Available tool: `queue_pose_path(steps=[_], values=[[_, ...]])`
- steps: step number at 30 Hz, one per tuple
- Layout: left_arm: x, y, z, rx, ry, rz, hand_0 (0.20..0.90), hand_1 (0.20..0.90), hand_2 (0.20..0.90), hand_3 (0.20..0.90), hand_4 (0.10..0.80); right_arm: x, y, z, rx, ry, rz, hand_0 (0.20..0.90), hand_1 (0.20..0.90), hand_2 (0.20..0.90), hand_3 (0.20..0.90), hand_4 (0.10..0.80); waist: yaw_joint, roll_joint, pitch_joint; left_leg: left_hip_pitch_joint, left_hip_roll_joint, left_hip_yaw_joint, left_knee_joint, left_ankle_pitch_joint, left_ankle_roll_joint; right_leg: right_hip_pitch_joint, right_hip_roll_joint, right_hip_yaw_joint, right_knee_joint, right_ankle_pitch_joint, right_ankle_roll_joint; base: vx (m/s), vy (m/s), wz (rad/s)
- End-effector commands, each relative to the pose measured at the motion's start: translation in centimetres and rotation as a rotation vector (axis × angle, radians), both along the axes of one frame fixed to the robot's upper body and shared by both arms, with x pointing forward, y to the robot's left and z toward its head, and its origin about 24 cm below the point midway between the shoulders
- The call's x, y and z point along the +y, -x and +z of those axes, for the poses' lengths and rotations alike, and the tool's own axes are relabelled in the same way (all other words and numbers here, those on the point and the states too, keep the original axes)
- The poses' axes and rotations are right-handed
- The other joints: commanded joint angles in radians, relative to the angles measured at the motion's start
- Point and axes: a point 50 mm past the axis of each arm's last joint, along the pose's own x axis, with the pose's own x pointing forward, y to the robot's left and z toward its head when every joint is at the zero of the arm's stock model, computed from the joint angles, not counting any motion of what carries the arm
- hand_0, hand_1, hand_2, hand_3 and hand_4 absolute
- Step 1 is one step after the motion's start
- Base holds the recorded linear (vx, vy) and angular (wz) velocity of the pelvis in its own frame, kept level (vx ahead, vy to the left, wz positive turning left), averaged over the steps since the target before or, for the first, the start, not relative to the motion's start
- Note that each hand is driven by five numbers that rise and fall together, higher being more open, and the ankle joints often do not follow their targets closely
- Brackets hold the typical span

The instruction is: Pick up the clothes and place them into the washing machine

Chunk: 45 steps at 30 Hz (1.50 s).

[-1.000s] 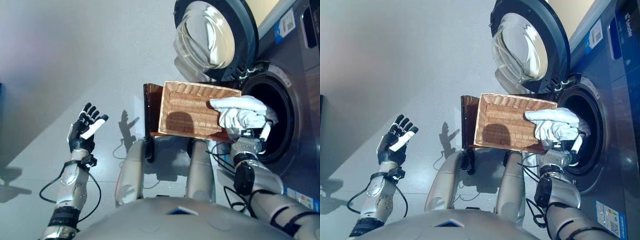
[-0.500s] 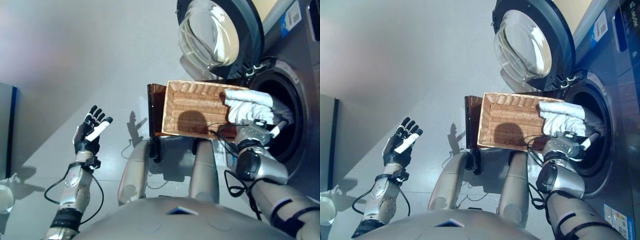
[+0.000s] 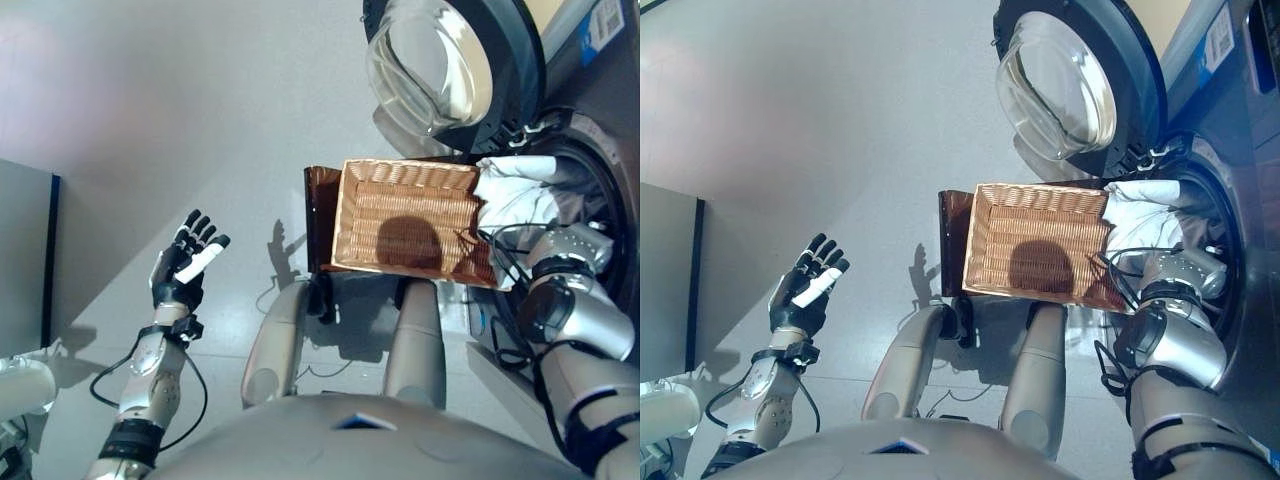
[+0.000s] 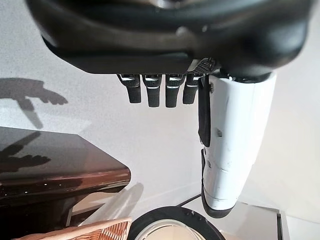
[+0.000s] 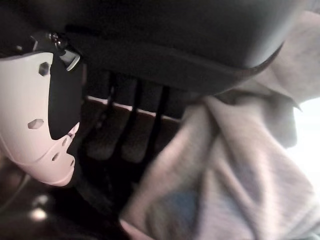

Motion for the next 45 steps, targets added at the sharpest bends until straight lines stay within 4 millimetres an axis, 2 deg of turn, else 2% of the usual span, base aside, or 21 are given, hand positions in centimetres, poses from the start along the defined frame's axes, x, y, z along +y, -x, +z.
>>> queue_pose_path(steps=[1,3,4,5,11,13,19,24,25,27,28,29,30,32,33,34,36,38,41,42,45], values=[[1.8,-1.1,3.3,-0.156,-0.068,0.025,0.9,0.9,0.9,0.9,0.8,-5.8,2.9,7.5,0.025,0.326,-0.168,0.2,0.2,0.2,0.2,0.3,-0.006,0.001,-0.062,-0.033,0.018,-0.026,-0.086,0.083,-0.059,0.011,0.015,-0.026,0.003,-0.035,-0.059,-0.002,0.0,0.03],[1.8,-1.1,3.3,-0.158,-0.071,0.026,0.9,0.9,0.9,0.9,0.8,-5.6,2.6,7.2,0.035,0.331,-0.146,0.2,0.2,0.2,0.2,0.3,-0.007,-0.001,-0.063,-0.032,0.021,-0.023,-0.088,0.081,-0.058,0.007,0.016,-0.025,0.003,-0.034,-0.059,0.0,0.0,0.0],[1.7,-1.4,3.4,-0.171,-0.076,0.024,0.9,0.9,0.9,0.9,0.8,-4.9,1.9,6.6,0.066,0.352,-0.083,0.291,0.291,0.291,0.291,0.365,-0.005,-0.003,-0.062,-0.031,0.023,-0.019,-0.09,0.082,-0.057,0.003,0.017,-0.022,0.004,-0.03,-0.059,-0.007,0.009,-0.04],[1.7,-1.4,3.5,-0.18,-0.079,0.024,0.9,0.9,0.9,0.9,0.8,-4.6,1.6,6.4,0.089,0.367,-0.051,0.9,0.9,0.9,0.9,0.8,-0.005,-0.005,-0.062,-0.029,0.023,-0.018,-0.091,0.082,-0.056,0.002,0.018,-0.022,0.004,-0.029,-0.059,-0.011,0.015,-0.06],[2.0,-1.6,3.9,-0.208,-0.096,0.043,0.9,0.9,0.9,0.9,0.8,-3.3,0.3,5.6,0.228,0.463,0.107,0.9,0.9,0.9,0.9,0.8,-0.007,-0.01,-0.051,-0.029,0.023,-0.012,-0.089,0.086,-0.055,0.005,0.016,-0.021,0.001,-0.022,-0.059,-0.004,0.004,-0.02],[2.3,-1.6,4.0,-0.216,-0.111,0.052,0.9,0.9,0.9,0.9,0.8,-2.9,0.4,4.6,0.315,0.477,0.153,0.9,0.9,0.9,0.9,0.8,-0.004,-0.015,-0.048,-0.028,0.024,-0.013,-0.09,0.088,-0.054,0.008,0.016,-0.023,-0.002,-0.022,-0.059,0.0,0.0,0.0],[2.6,-1.6,4.5,-0.239,-0.126,0.05,0.9,0.9,0.9,0.9,0.8,-2.0,0.0,3.6,0.415,0.511,0.242,0.9,0.9,0.9,0.9,0.8,-0.007,-0.026,-0.042,-0.032,0.023,-0.016,-0.084,0.089,-0.053,0.011,0.017,-0.026,-0.006,-0.018,-0.06,0.0,0.0,0.0],[2.8,-1.3,4.2,-0.233,-0.125,0.082,0.9,0.9,0.9,0.9,0.8,1.0,-0.6,0.7,0.477,0.527,0.351,0.9,0.9,0.9,0.9,0.8,-0.014,-0.044,-0.035,-0.037,0.026,-0.014,-0.075,0.088,-0.05,0.01,0.024,-0.025,-0.007,-0.011,-0.063,0.0,0.0,0.0],[2.9,-1.3,4.2,-0.232,-0.126,0.083,0.9,0.9,0.9,0.9,0.8,1.0,-0.6,0.7,0.477,0.526,0.351,0.9,0.9,0.9,0.9,0.8,-0.015,-0.045,-0.035,-0.037,0.026,-0.014,-0.075,0.087,-0.05,0.01,0.024,-0.025,-0.007,-0.011,-0.063,-0.001,0.01,-0.05],[2.8,-1.2,4.0,-0.228,-0.116,0.101,0.9,0.9,0.9,0.9,0.8,3.2,-0.9,-1.3,0.45,0.507,0.419,0.9,0.9,0.9,0.9,0.8,-0.02,-0.052,-0.033,-0.037,0.029,-0.012,-0.069,0.085,-0.049,0.008,0.028,-0.023,-0.007,-0.007,-0.064,0.049,0.012,-0.04],[2.9,-1.2,4.0,-0.226,-0.118,0.101,0.9,0.9,0.9,0.9,0.8,3.3,-0.9,-1.3,0.45,0.506,0.421,0.9,0.9,0.9,0.9,0.8,-0.019,-0.053,-0.038,-0.026,0.029,-0.016,-0.064,0.058,-0.054,0.017,0.029,-0.021,0.001,-0.034,-0.059,0.008,0.014,-0.04],[2.8,-1.2,3.9,-0.224,-0.107,0.109,0.9,0.9,0.9,0.9,0.8,4.4,-0.5,-2.9,0.418,0.45,0.439,0.9,0.9,0.9,0.9,0.8,-0.026,-0.057,-0.033,-0.033,0.031,-0.01,-0.067,0.079,-0.049,0.012,0.03,-0.021,-0.007,-0.009,-0.064,0.101,0.003,-0.05],[2.8,-1.2,3.9,-0.223,-0.108,0.109,0.9,0.9,0.9,0.9,0.8,4.4,-0.4,-3.0,0.417,0.449,0.44,0.9,0.9,0.9,0.9,0.8,-0.025,-0.057,-0.039,-0.023,0.031,-0.014,-0.064,0.055,-0.054,0.021,0.031,-0.019,-0.001,-0.033,-0.06,-0.085,0.025,-0.07],[2.9,-1.0,3.7,-0.219,-0.097,0.122,0.9,0.9,0.9,0.9,0.8,5.9,-0.1,-4.7,0.397,0.403,0.483,0.9,0.9,0.9,0.9,0.8,-0.03,-0.061,-0.035,-0.033,0.032,-0.007,-0.067,0.078,-0.049,0.012,0.032,-0.02,-0.01,-0.008,-0.065,0.003,0.019,-0.08],[2.9,-1.0,3.7,-0.221,-0.094,0.124,0.9,0.9,0.9,0.9,0.8,6.4,0.0,-5.3,0.393,0.386,0.499,0.9,0.9,0.9,0.9,0.8,-0.029,-0.062,-0.04,-0.022,0.032,-0.011,-0.061,0.049,-0.054,0.022,0.033,-0.018,-0.002,-0.035,-0.06,-0.007,0.009,-0.07],[2.9,-1.0,3.8,-0.222,-0.094,0.124,0.9,0.9,0.9,0.9,0.8,6.4,0.0,-5.3,0.392,0.387,0.499,0.9,0.9,0.9,0.9,0.8,-0.031,-0.062,-0.035,-0.033,0.032,-0.007,-0.066,0.077,-0.049,0.012,0.032,-0.02,-0.011,-0.007,-0.065,0.09,0.006,-0.06],[2.9,-0.9,3.7,-0.22,-0.09,0.129,0.9,0.9,0.9,0.9,0.8,7.6,0.3,-6.7,0.432,0.362,0.568,0.9,0.9,0.9,0.9,0.8,-0.03,-0.064,-0.038,-0.023,0.033,-0.01,-0.06,0.048,-0.053,0.021,0.034,-0.016,-0.003,-0.034,-0.061,0.046,0.016,-0.03],[3.0,-0.9,3.8,-0.219,-0.094,0.127,0.9,0.9,0.9,0.9,0.8,7.7,0.8,-7.4,0.514,0.356,0.61,0.9,0.9,0.9,0.9,0.8,-0.028,-0.066,-0.039,-0.023,0.034,-0.01,-0.06,0.047,-0.053,0.02,0.034,-0.015,-0.003,-0.033,-0.062,0.0,0.0,0.0],[3.1,-0.8,4.0,-0.228,-0.108,0.121,0.9,0.9,0.9,0.9,0.8,7.3,0.2,-6.9,0.718,0.461,0.723,0.9,0.9,0.9,0.9,0.8,-0.02,-0.065,-0.041,-0.029,0.035,-0.008,-0.059,0.049,-0.052,0.016,0.031,-0.015,-0.007,-0.03,-0.062,0.0,0.0,0.0],[3.1,-0.8,4.0,-0.228,-0.108,0.121,0.9,0.9,0.9,0.9,0.8,7.3,0.2,-6.9,0.718,0.461,0.722,0.9,0.9,0.9,0.9,0.8,-0.02,-0.065,-0.041,-0.029,0.035,-0.008,-0.059,0.049,-0.052,0.016,0.031,-0.015,-0.007,-0.03,-0.062,0.0,0.0,0.0],[3.4,-0.9,4.5,-0.242,-0.142,0.102,0.9,0.9,0.9,0.9,0.8,5.6,-0.4,-5.7,0.936,0.598,0.827,0.9,0.9,0.9,0.9,0.8,-0.005,-0.066,-0.04,-0.033,0.033,-0.009,-0.061,0.052,-0.051,0.012,0.027,-0.016,-0.011,-0.023,-0.059,0.0,0.0,0.0]])
